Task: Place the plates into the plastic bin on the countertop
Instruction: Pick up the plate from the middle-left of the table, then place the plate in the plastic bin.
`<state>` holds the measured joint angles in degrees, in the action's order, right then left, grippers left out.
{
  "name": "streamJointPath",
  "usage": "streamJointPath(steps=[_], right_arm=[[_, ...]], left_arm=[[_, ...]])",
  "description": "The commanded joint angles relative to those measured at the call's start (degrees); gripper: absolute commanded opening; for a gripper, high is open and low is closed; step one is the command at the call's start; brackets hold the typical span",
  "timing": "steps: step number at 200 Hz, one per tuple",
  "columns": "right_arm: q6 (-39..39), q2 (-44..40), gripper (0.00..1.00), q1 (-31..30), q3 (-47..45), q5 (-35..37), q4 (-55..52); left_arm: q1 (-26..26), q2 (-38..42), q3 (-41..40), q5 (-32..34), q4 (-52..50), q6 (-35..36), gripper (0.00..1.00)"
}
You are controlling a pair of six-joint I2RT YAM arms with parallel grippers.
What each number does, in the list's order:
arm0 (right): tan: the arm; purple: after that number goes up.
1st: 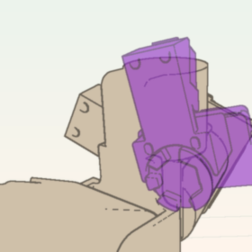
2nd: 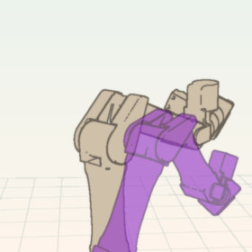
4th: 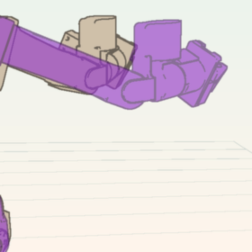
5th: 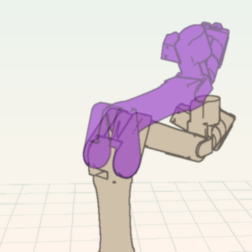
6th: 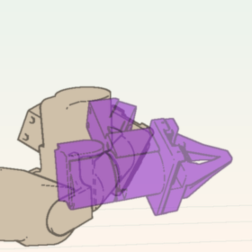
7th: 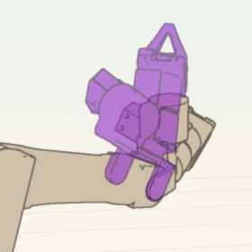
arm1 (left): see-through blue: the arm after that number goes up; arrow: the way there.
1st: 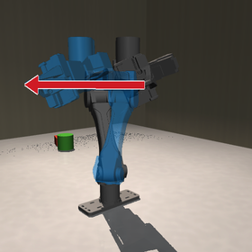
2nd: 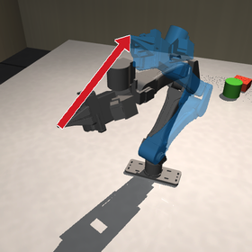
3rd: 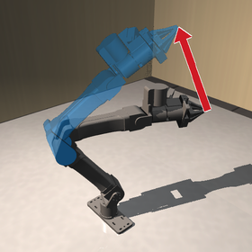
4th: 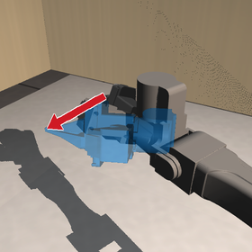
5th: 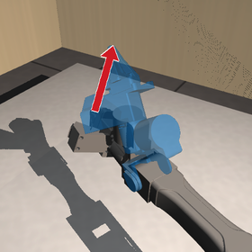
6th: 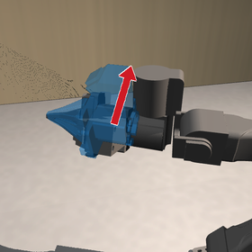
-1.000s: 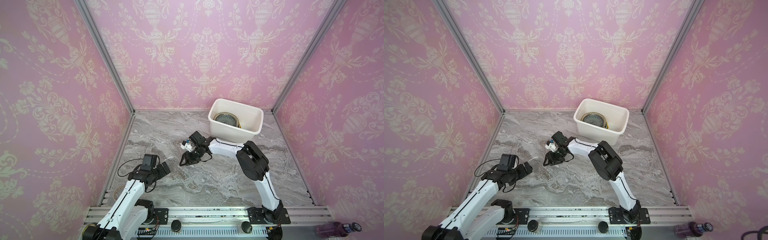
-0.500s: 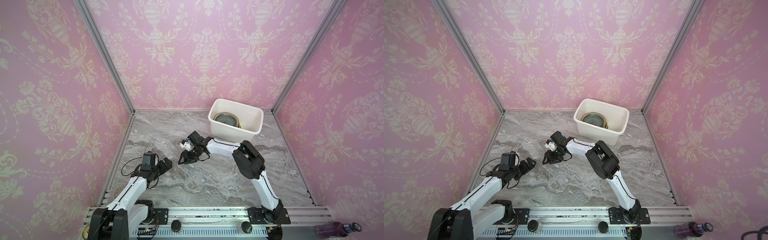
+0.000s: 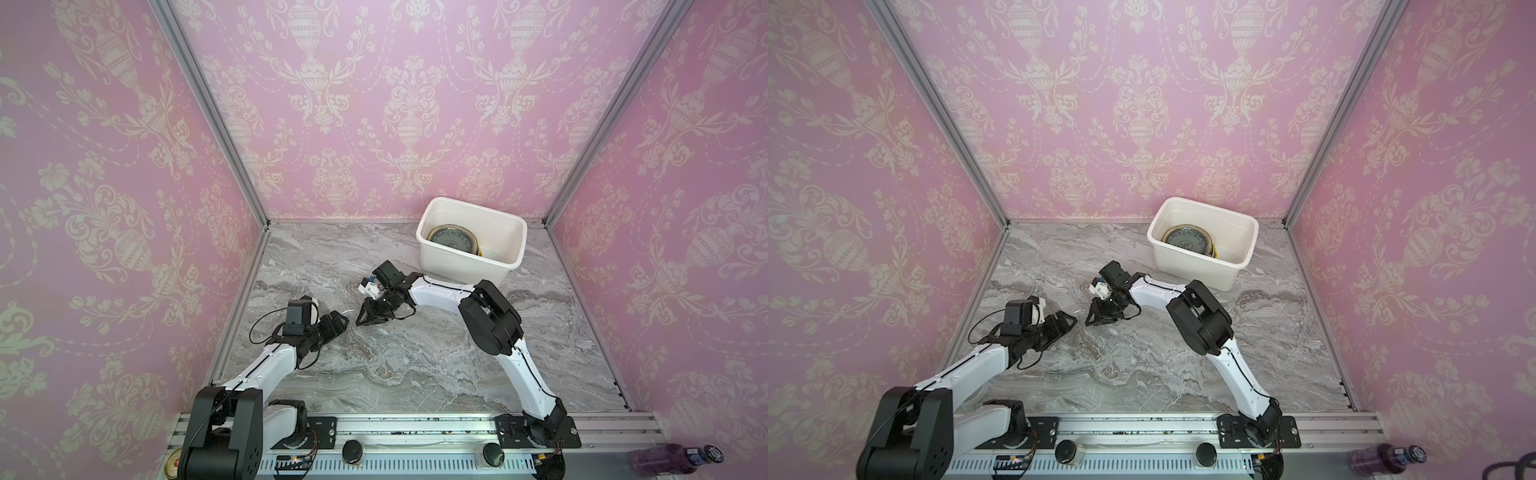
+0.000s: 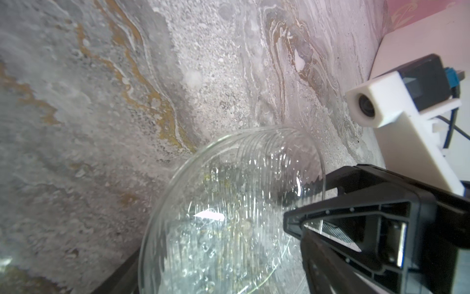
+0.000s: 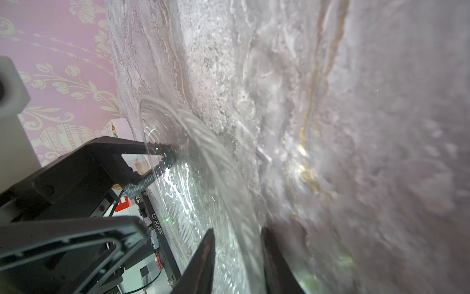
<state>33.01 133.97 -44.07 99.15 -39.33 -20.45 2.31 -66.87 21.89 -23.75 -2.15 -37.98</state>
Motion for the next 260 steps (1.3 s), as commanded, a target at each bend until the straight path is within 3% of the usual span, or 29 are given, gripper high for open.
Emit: streamJointPath(steps=[1,56,91,120,166,203,229,260], right_arm=[[0.65,0.54,0.24,0.32,0.79,1.38,-0.73],[-0.58,-6.59,0.0,3.07,-0.92,4.49,-5.01],[-1.8,-13.7,0.0,6.59,-3.33,7.16,-8.64],[-5.03,-18.62,0.0,10.02,-1.44,8.76,-13.84],[-8.14,-20.23,0.0,18.22,12.74,10.85,-27.08],[-7.48,-16.27,0.0,25.7,26.69,11.21,-33.82],[-4.22,-13.4,0.0,30.24,32.29,11.04,-34.18],[0.63,-11.92,0.0,34.65,32.26,10.61,-30.16]], left_arm=[[-0.11,-0.39,1.05,-2.71,-4.01,1.15,0.85],[-0.07,5.26,5.91,-1.61,-8.96,0.9,0.9],[-0.02,10.87,10.99,2.08,-9.2,0.72,0.99],[-0.02,9.67,16.32,3.13,-5.4,0.74,0.99],[0.46,-1.52,28.76,1.64,4.43,0.61,0.99],[3.27,-13.76,39.94,1.1,7.33,5.3,0.99],[5.74,-22.11,47.93,1.13,8.05,7.81,0.99],[8.41,-30.05,56.88,2.36,5.43,11.27,0.99]])
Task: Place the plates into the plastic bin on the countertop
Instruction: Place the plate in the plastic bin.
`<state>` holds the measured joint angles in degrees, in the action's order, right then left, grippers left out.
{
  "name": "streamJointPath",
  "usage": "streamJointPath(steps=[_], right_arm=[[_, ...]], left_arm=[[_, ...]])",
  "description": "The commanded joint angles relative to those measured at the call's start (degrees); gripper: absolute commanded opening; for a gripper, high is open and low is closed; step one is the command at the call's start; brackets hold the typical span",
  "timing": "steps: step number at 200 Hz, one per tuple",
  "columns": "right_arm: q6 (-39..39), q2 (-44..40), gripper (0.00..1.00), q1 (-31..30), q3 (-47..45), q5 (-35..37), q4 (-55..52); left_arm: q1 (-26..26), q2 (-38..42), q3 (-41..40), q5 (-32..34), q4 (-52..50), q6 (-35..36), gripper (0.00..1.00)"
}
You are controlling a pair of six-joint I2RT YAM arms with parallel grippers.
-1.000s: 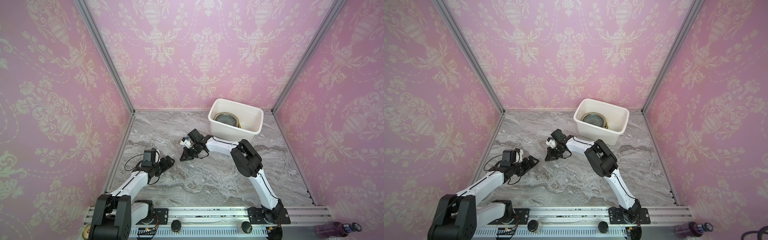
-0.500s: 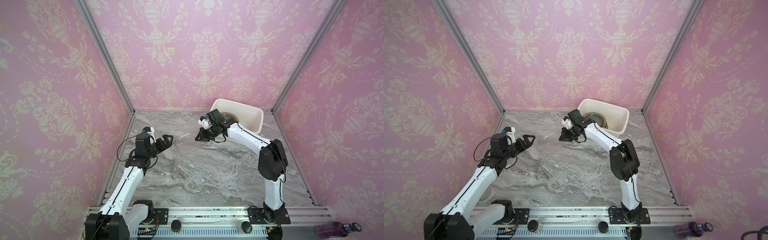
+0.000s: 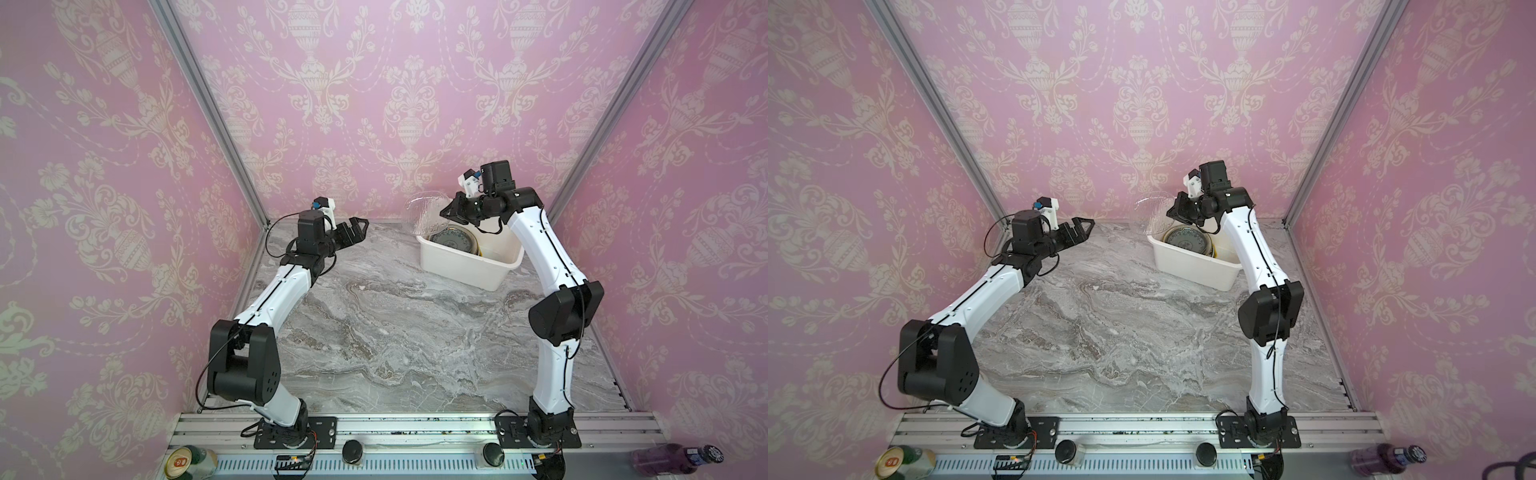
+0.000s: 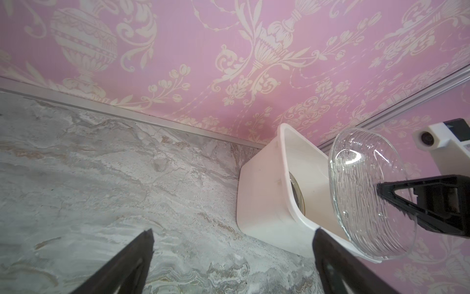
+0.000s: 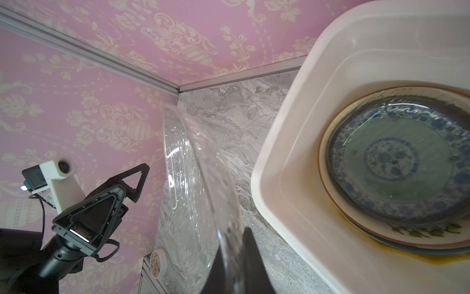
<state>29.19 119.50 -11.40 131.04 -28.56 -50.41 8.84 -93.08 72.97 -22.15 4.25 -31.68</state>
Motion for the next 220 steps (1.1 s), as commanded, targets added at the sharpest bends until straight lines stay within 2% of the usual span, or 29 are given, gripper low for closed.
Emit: streamJointPath(steps=[1,44,79,132,220], right_arm=[[4.6,2.65,0.0,2.16,0.27,-0.22,-0.07],[7.94,6.41,0.0,5.95,0.53,0.95,1.55],[9.03,8.81,0.0,7.75,-0.02,4.12,1.97],[9.75,9.54,0.0,8.89,-4.46,8.1,4.53],[9.04,14.63,0.0,9.55,-2.75,8.34,3.61]], left_arm=[[1.96,-4.07,6.01,0.82,-0.99,5.01,0.99],[4.33,-11.16,11.75,1.76,0.92,6.02,0.99],[5.62,-15.65,17.35,1.64,-2.24,6.19,0.99],[5.81,-19.21,21.82,2.03,-5.31,5.66,0.99],[6.07,-24.53,31.76,2.14,-12.51,7.58,0.99]])
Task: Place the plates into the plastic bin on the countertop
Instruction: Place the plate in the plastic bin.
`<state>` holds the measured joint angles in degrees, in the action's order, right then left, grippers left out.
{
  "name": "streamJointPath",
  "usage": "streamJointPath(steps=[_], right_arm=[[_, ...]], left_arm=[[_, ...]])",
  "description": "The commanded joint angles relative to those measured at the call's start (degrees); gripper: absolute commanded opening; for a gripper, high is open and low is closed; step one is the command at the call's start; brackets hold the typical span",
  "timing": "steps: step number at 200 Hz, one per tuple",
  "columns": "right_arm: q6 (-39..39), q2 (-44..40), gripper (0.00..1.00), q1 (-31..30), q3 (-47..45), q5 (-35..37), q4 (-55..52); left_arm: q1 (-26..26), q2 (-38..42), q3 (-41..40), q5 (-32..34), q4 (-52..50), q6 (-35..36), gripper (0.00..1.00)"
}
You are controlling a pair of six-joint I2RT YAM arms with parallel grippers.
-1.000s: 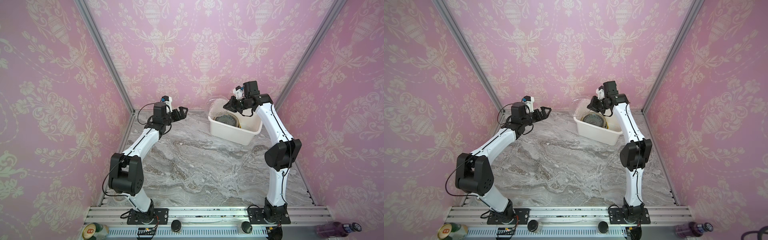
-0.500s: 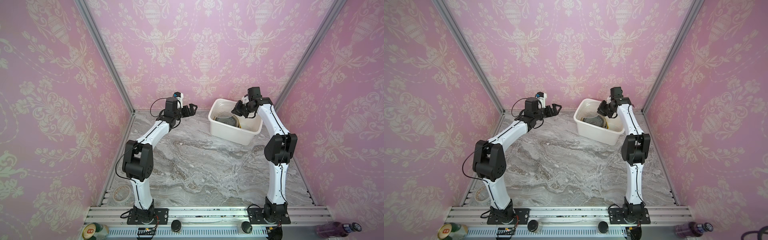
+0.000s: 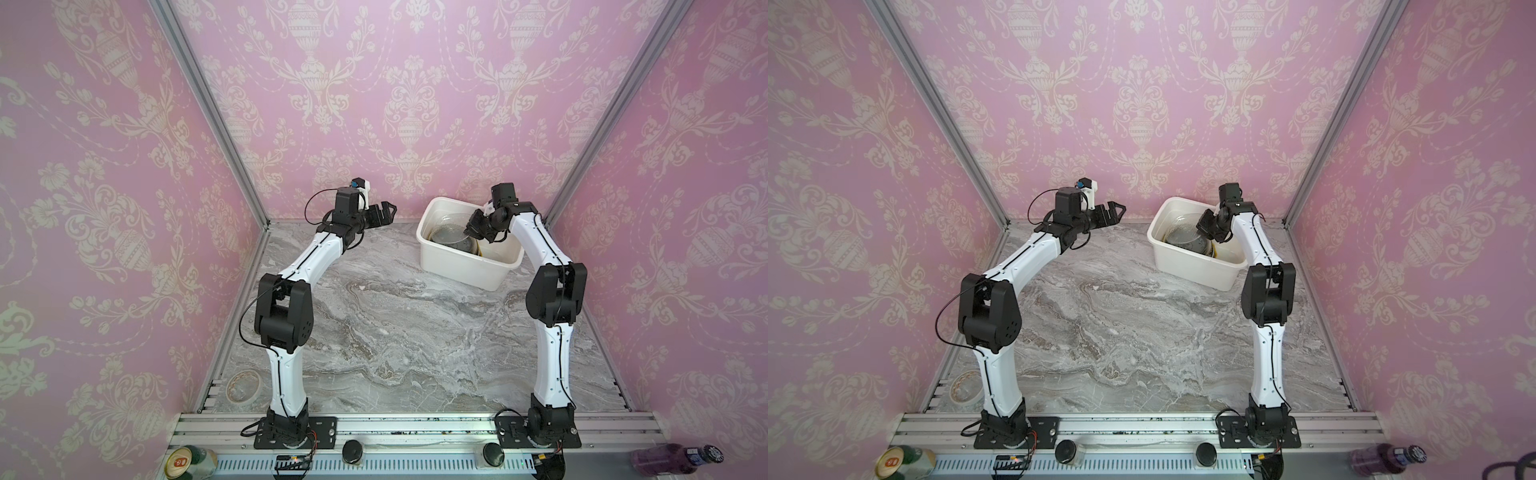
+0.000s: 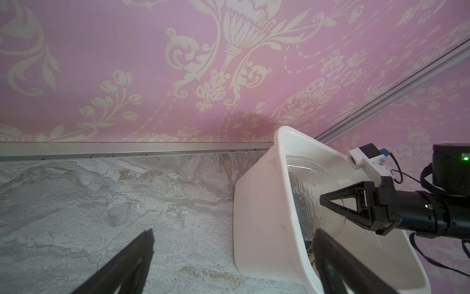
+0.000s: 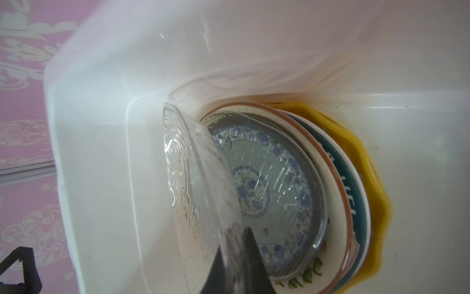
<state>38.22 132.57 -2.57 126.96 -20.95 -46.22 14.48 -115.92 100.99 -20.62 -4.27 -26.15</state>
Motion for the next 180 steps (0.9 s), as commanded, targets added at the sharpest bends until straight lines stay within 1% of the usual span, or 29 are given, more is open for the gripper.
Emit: streamJointPath(steps=[1,32,52,81,135,180], right_arm=[[0.02,1.6,0.0,0.77,1.35,0.74,-0.61],[0.09,2.85,0.01,0.97,1.72,0.91,-0.63],[0.19,3.13,0.06,0.94,1.56,1.4,-0.63],[0.1,2.96,0.16,1.07,1.28,2.23,-0.63],[-0.19,1.66,0.26,1.14,1.36,3.26,-0.73],[-1.55,0.08,0.28,1.09,2.5,4.43,-2.1]], left_arm=[[0.4,-1.69,3.89,0.64,-4.08,2.06,0.99],[0.42,-3.2,6.43,0.5,-5.8,2.07,0.99],[0.42,-4.11,8.2,0.26,-7.09,2.2,0.99],[0.46,-5.14,10.19,-0.17,-8.55,2.68,0.99],[0.43,-5.72,10.81,-0.69,-9.11,2.51,0.99],[0.51,-5.72,10.67,-1.1,-8.93,2.29,0.99]])
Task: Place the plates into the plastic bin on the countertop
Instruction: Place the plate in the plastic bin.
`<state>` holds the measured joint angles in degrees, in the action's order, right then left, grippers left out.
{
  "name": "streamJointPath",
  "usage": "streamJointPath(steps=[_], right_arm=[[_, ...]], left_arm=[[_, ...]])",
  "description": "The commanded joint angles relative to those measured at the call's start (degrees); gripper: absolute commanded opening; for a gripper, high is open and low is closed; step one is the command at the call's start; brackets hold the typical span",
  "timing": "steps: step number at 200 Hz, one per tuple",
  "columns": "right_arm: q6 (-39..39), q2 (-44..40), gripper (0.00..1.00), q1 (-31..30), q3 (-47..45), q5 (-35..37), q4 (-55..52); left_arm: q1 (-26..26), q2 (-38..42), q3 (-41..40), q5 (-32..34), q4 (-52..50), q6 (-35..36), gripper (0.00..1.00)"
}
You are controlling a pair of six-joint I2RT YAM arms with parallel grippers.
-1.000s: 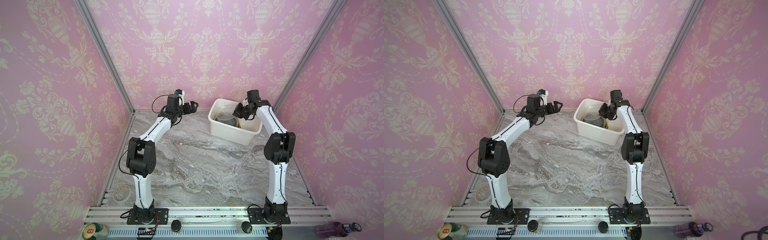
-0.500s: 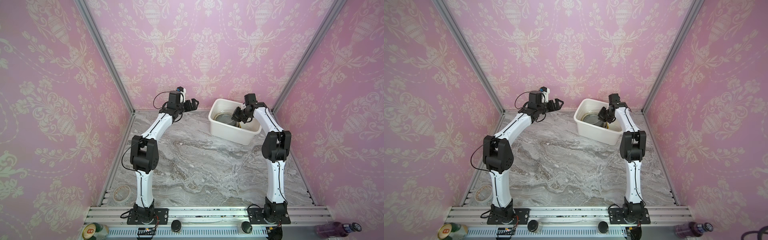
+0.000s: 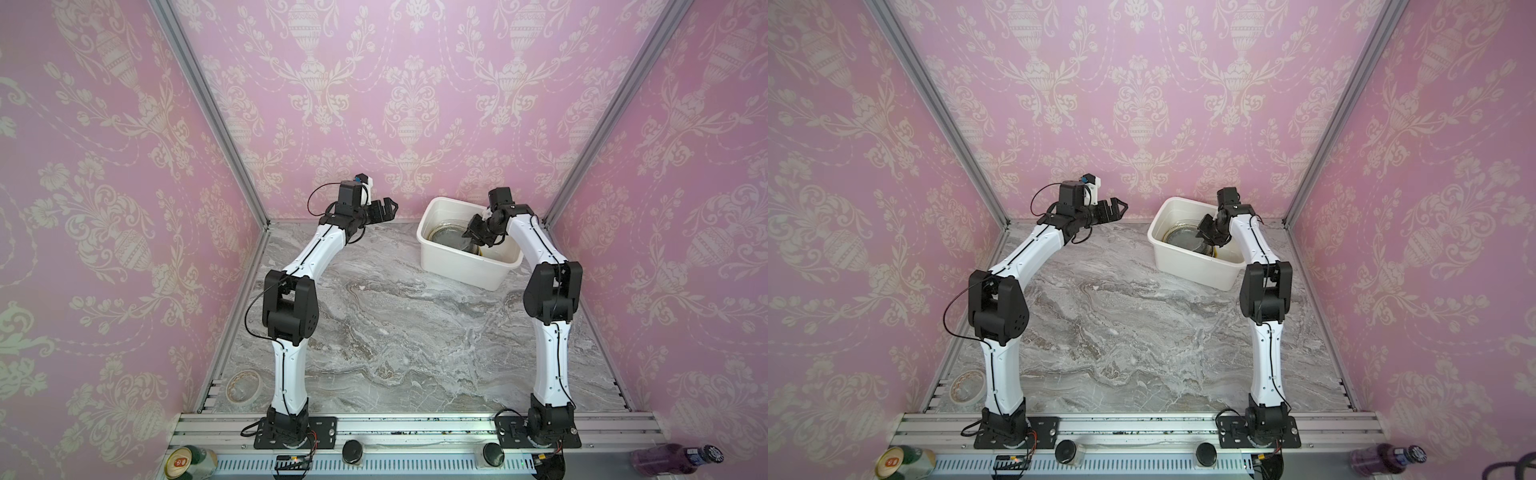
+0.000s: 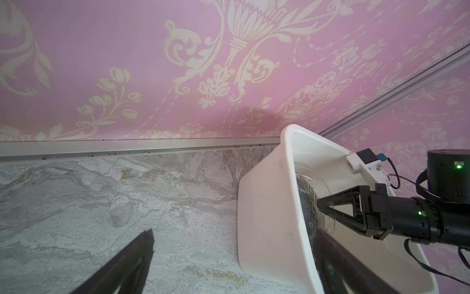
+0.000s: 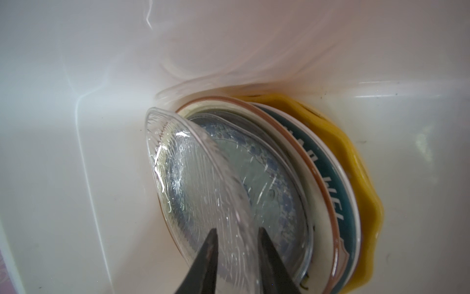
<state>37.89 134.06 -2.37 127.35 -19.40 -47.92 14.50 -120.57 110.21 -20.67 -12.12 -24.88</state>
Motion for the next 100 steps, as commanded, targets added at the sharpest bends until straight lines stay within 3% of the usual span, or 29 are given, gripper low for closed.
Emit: streamJointPath(steps=[1,52,100], right_arm=[[-1.28,-1.42,0.28,0.89,2.11,2.87,-0.41],[-3.26,-4.28,0.3,0.83,0.39,4.12,-1.47],[-6.15,-8.72,0.39,0.88,-2.58,4.76,0.12]], left_arm=[[0.46,-1.07,1.43,-1.09,-1.07,1.0,0.99],[0.5,0.31,-1.1,-1.04,-0.01,0.89,0.99],[0.62,2.53,-4.84,-0.75,1.52,0.89,0.99]])
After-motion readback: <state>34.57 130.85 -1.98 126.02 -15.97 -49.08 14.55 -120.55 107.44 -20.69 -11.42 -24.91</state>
